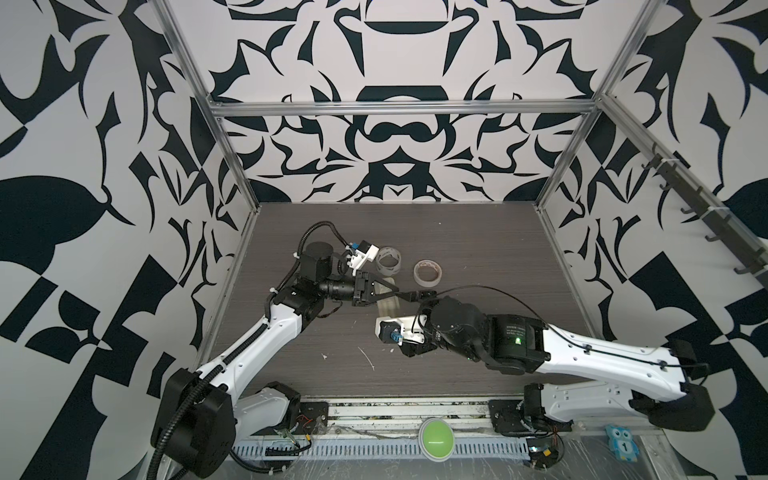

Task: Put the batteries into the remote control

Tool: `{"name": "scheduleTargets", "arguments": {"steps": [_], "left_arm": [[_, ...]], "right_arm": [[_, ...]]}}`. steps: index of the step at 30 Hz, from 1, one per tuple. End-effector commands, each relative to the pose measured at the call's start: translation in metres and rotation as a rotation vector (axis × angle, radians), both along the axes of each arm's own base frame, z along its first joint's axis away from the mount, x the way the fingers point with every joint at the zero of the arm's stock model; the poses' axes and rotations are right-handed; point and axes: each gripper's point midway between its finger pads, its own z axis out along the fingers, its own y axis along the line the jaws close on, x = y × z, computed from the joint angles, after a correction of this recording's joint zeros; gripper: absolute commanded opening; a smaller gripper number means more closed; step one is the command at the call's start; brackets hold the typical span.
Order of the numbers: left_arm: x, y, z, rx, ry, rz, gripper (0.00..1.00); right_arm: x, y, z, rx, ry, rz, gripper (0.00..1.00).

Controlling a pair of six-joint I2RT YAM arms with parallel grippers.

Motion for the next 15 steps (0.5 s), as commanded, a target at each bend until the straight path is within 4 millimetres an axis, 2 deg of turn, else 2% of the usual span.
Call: {"name": "scheduleTargets", "arguments": {"steps": [1,15], "left_arm": [[-0.0138,-0.0007,0.0044,-0.020,0.028,-0.070,0.00],[-0.0109,-0.0004,0.0011,-0.015,0.039,-0.064,0.00]], "right_arm": [[0.0126,-0.0038,0.0245,0.080,-0.061,-0.063,0.83],[0.0070,-0.0041,0.0302,0.115,-0.077,-0.050,0.82]]}}
